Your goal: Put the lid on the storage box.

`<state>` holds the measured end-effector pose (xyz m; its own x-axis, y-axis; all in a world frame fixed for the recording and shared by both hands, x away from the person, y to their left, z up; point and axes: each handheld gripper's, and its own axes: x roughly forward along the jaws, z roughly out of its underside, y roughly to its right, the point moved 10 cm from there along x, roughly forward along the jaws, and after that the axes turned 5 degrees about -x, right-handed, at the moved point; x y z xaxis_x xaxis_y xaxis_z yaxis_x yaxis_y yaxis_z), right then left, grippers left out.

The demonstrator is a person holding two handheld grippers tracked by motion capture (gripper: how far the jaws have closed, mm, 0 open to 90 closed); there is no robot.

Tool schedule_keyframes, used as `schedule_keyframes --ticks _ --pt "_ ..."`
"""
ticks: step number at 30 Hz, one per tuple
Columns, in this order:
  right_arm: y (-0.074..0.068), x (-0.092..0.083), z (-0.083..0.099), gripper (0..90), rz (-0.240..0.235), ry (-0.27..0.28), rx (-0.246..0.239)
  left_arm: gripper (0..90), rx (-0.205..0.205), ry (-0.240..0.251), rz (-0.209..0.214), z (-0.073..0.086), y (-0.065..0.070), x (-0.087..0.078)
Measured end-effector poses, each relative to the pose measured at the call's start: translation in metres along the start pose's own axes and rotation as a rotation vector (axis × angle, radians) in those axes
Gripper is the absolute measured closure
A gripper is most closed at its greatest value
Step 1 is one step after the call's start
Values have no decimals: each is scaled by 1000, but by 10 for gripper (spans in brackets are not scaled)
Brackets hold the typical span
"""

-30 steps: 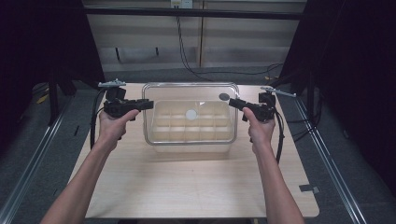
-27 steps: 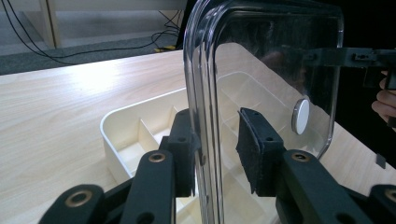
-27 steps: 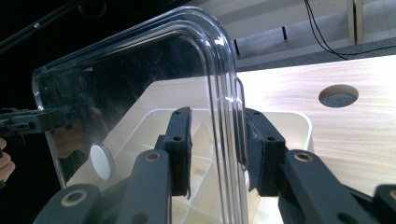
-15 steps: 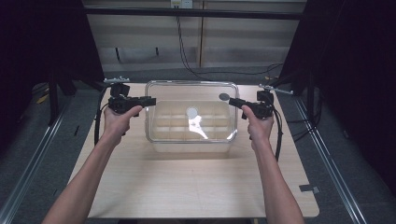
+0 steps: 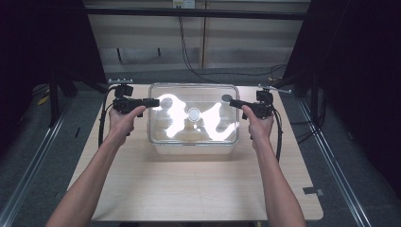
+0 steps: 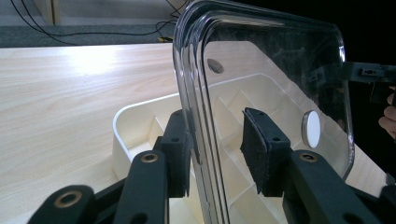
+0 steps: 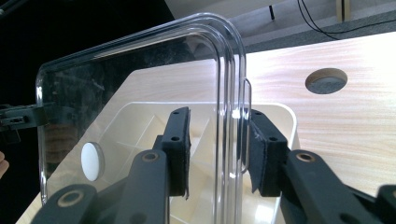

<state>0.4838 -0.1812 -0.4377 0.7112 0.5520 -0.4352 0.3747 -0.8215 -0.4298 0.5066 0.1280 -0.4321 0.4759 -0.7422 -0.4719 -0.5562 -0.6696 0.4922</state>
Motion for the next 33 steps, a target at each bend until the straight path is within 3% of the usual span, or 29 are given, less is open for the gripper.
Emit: schedule_keyframes --ticks 5,10,16,24,33 --pt "5 8 2 627 16 -36 -1 617 -19 -14 -5 2 -7 7" --pt "10 14 4 619 24 -33 11 604 -39 -24 -14 5 -14 14" --pt "17 22 9 602 39 -48 32 593 -29 -44 -49 6 -21 20" --pt "23 31 16 581 60 -71 31 578 -67 -60 -46 13 -31 30" --pt "29 39 25 550 81 -86 29 553 -62 -89 -76 20 -40 38"
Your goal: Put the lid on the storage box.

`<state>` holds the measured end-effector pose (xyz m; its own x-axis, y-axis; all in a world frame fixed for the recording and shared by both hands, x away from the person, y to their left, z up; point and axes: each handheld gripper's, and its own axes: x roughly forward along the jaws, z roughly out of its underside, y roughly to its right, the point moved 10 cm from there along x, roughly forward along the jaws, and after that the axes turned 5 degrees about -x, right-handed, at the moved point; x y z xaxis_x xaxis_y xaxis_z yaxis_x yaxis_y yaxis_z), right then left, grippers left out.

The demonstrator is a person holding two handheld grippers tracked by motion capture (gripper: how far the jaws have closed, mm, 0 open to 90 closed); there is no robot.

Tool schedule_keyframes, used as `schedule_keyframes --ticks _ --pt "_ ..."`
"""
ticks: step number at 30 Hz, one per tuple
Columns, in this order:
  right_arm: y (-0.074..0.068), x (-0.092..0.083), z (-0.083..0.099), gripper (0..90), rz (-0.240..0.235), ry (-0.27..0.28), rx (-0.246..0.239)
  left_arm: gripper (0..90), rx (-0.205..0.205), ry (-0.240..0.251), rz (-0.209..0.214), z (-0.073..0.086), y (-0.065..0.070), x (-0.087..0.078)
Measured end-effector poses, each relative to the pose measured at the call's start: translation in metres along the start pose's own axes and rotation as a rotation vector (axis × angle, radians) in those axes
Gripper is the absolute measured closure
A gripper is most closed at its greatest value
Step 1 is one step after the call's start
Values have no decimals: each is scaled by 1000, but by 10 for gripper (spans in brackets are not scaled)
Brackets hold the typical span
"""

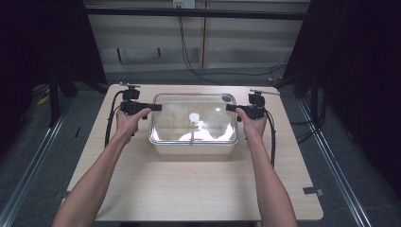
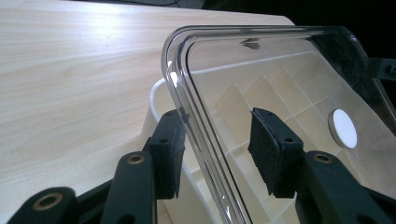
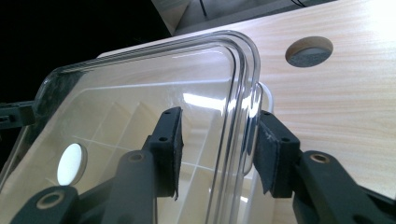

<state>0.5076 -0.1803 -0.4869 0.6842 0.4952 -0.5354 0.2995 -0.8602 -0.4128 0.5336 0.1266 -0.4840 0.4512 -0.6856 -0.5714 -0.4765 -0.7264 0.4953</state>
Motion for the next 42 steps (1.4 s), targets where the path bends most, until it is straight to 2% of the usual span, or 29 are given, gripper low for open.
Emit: schedule_keyframes --ticks 1,3,7,11,14,22,24,26,28,30,32,35,36,38,39,40,42 --pt "1 1 1 543 6 -6 -2 552 -11 -3 3 1 0 1" --pt "1 2 3 536 19 -13 -5 548 10 -8 -9 3 -3 1" --pt "3 5 4 533 28 -22 -3 549 16 -24 -19 8 -5 3" --pt "5 6 8 528 39 -30 -4 549 1 -27 -17 11 -8 6" --pt "9 10 13 514 56 -55 -9 549 -25 -23 -15 14 -10 9" --pt "11 13 17 508 50 -60 3 542 -37 -33 -11 16 -11 12" --pt "11 13 17 499 60 -58 1 540 -37 -33 -8 16 -12 12" --pt "9 14 18 478 70 -60 -3 530 -17 -43 -15 17 -12 12" --pt "8 14 19 464 78 -65 -4 521 -26 -46 -7 18 -10 12" --pt "9 14 19 417 83 -67 -16 472 -27 -53 -17 19 -10 13" --pt "9 13 20 394 88 -72 -22 453 -6 -59 -31 21 -10 12" --pt "6 12 22 336 79 -89 -36 377 -14 -52 -38 22 -12 10" --pt "5 11 22 332 76 -85 -35 364 -32 -41 -43 22 -12 9" --pt "4 8 20 318 70 -75 -41 333 -24 -45 -41 23 -14 4" --pt "4 6 19 304 73 -71 -40 322 -36 -40 -33 23 -12 2" --pt "5 4 18 297 71 -67 -43 303 -22 -45 -26 24 -12 -1" --pt "5 -1 18 293 76 -65 -53 244 -10 -47 -37 25 -11 -6"
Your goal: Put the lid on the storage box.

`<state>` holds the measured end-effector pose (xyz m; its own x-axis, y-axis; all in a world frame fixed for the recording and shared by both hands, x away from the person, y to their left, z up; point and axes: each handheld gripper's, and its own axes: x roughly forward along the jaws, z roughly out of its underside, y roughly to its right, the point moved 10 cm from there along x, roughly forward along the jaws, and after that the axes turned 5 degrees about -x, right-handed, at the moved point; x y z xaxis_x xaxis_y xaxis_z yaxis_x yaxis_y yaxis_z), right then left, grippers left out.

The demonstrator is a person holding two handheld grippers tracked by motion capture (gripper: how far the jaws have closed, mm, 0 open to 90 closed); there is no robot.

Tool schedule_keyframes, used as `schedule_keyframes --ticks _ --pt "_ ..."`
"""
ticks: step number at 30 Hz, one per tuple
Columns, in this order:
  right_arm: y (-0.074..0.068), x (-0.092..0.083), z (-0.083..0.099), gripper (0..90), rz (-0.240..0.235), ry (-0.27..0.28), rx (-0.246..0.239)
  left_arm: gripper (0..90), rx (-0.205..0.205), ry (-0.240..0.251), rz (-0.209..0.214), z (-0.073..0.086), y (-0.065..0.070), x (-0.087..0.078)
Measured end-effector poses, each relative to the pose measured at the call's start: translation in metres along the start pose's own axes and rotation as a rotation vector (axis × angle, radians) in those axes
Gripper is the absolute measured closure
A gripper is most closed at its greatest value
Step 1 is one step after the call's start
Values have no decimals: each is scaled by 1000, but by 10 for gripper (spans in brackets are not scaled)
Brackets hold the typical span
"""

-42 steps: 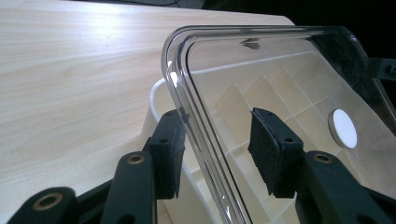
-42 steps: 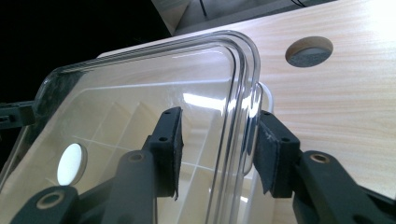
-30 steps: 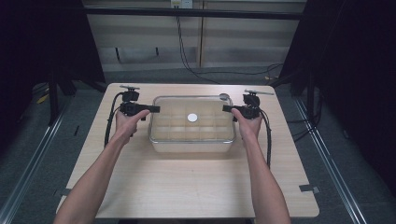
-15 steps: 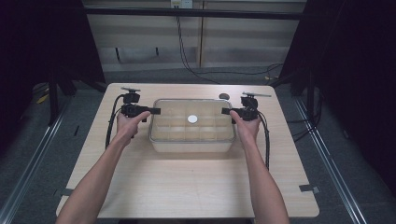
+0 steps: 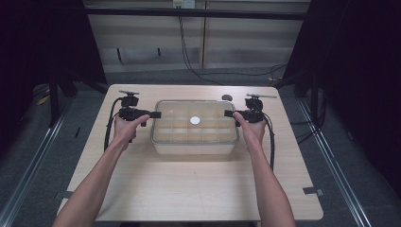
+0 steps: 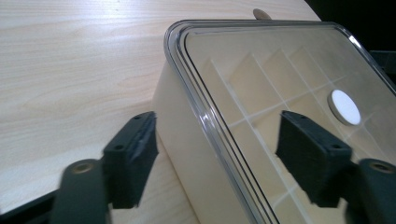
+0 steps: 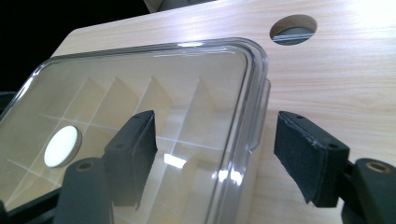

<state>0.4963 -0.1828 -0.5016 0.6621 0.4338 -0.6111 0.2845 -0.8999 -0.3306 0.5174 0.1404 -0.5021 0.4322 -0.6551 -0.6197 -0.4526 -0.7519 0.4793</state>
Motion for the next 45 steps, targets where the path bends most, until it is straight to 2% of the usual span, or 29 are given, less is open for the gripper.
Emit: schedule_keyframes --ticks 1,2,3,6,8,10,14,16,20,25,27,30,32,36,38,39,40,41,43,45 --pt "-1 -2 1 287 -4 -1 -3 224 -6 14 -8 -1 0 -2" --pt "-2 -4 2 278 -6 -8 -5 223 12 20 -21 -1 -1 -6" --pt "-4 -6 2 277 -6 -11 -15 221 14 41 -40 -2 -1 -9" --pt "-10 -15 -2 277 -11 13 -46 168 5 43 -18 2 4 -13" --pt "-15 -20 -2 286 -17 25 -54 172 30 56 -18 4 9 -18" --pt "-20 -25 1 313 -17 7 -82 192 35 75 4 5 14 -22" --pt "-30 -35 5 308 -59 24 -101 219 67 77 -5 10 19 -29" --pt "-33 -39 7 299 -62 30 -122 219 87 84 -9 12 20 -34" --pt "-37 -49 13 299 -73 39 -146 219 96 92 -18 18 21 -45" --pt "-38 -65 23 328 -97 61 -148 221 132 92 -17 30 22 -56" --pt "-38 -71 25 336 -107 81 -148 256 134 120 -23 34 19 -61" --pt "-39 -79 31 353 -121 99 -159 250 131 99 -13 46 18 -66" --pt "-41 -83 37 357 -118 100 -174 251 151 97 -23 51 17 -70" --pt "-44 -93 46 377 -118 113 -200 257 159 103 -20 61 21 -81" --pt "-47 -103 50 379 -123 132 -209 280 136 78 -24 68 22 -86" --pt "-47 -103 50 379 -123 132 -209 280 137 80 -24 70 24 -90" --pt "-48 -106 52 378 -125 139 -211 275 154 90 -19 74 29 -95" --pt "-49 -111 55 366 -132 143 -206 282 159 97 -28 76 30 -98" --pt "-49 -116 60 341 -135 144 -199 275 165 99 -20 85 32 -104" --pt "-48 -122 67 334 -129 146 -203 283 185 98 -41 94 32 -108"
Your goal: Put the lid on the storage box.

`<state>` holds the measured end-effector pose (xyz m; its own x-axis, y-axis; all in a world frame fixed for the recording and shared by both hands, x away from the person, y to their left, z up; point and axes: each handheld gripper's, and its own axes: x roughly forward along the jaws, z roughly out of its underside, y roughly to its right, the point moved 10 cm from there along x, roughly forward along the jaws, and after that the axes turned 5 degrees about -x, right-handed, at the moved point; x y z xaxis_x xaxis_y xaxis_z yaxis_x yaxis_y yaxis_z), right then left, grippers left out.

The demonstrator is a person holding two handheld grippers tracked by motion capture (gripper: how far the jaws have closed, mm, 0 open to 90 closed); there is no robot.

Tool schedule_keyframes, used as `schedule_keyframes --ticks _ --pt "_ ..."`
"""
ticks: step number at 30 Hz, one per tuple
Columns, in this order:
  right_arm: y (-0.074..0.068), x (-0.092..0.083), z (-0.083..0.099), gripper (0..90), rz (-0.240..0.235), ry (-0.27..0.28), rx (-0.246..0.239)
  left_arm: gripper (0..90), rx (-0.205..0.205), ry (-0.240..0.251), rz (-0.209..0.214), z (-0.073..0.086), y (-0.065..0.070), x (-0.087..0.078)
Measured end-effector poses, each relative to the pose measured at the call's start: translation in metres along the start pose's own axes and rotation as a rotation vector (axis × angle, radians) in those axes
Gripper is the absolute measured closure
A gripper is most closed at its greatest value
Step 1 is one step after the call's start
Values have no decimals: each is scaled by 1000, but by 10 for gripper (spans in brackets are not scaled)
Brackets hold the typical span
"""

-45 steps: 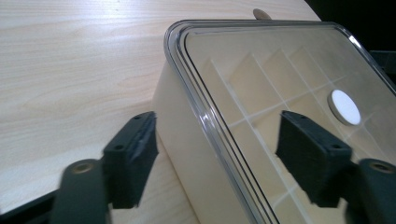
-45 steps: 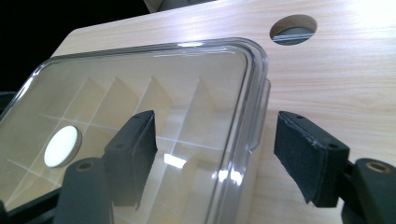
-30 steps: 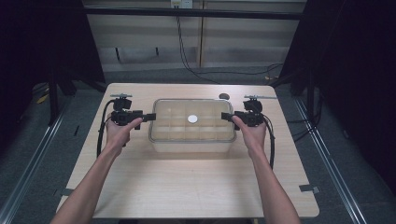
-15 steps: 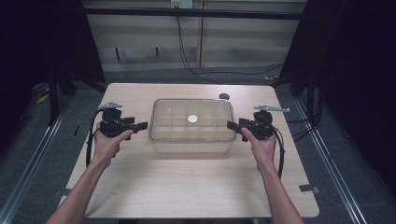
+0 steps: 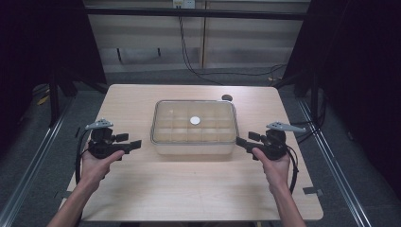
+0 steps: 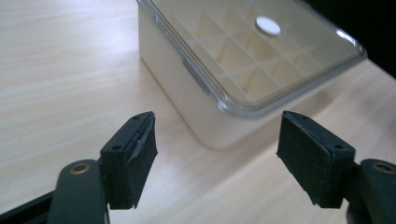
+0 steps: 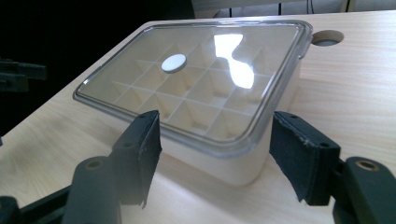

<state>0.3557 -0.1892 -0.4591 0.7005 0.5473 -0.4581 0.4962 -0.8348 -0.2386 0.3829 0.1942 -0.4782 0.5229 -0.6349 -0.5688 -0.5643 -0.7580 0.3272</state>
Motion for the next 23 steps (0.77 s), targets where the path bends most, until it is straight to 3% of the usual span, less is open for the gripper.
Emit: schedule_keyframes --ticks 4,9,13,16,18,20,23 --pt "-3 -12 14 324 4 -6 -17 284 -16 0 4 19 0 -7" --pt "-6 -26 27 323 8 2 -12 283 2 -45 5 43 2 -12" --pt "-8 -35 38 321 29 -14 -27 254 6 -40 5 53 6 -19" --pt "-10 -41 48 309 30 -14 -9 261 -2 -41 5 67 6 -21" --pt "-10 -41 56 298 37 -22 0 260 -31 -53 27 78 8 -21" --pt "-10 -43 65 297 54 -16 3 263 4 -64 8 88 9 -21" --pt "-10 -43 73 288 55 -33 0 261 25 -93 21 96 14 -20"
